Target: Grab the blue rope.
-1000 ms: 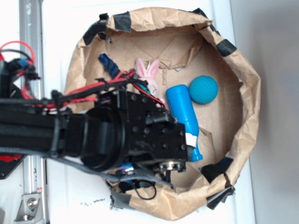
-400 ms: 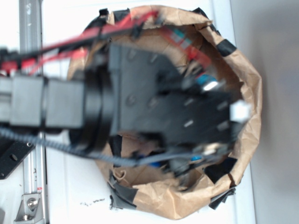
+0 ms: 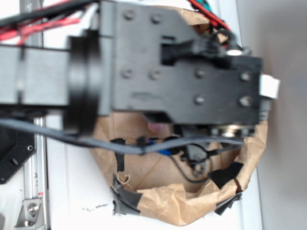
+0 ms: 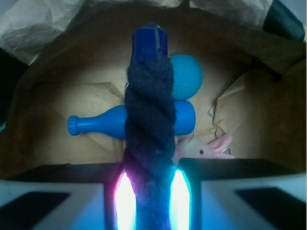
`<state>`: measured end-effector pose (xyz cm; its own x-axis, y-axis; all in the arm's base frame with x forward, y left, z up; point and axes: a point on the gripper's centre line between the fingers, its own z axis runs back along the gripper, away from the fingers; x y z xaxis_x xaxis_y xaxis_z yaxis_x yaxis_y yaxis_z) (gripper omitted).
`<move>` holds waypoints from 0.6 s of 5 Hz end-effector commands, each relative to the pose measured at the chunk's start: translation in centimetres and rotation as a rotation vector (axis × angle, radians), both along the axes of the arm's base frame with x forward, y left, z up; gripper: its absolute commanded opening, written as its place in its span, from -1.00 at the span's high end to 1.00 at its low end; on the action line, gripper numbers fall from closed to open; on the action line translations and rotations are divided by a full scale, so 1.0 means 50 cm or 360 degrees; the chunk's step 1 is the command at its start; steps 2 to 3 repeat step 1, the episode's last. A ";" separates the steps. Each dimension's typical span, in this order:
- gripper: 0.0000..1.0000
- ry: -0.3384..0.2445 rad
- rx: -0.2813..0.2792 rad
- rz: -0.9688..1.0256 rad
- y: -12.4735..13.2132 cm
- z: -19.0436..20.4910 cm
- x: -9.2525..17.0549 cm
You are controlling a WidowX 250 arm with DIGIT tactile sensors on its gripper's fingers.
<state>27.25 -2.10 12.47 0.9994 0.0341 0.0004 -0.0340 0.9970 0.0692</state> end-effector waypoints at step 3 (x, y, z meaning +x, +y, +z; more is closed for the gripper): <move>1.00 -0.0199 -0.0064 -0.0062 -0.038 0.043 -0.074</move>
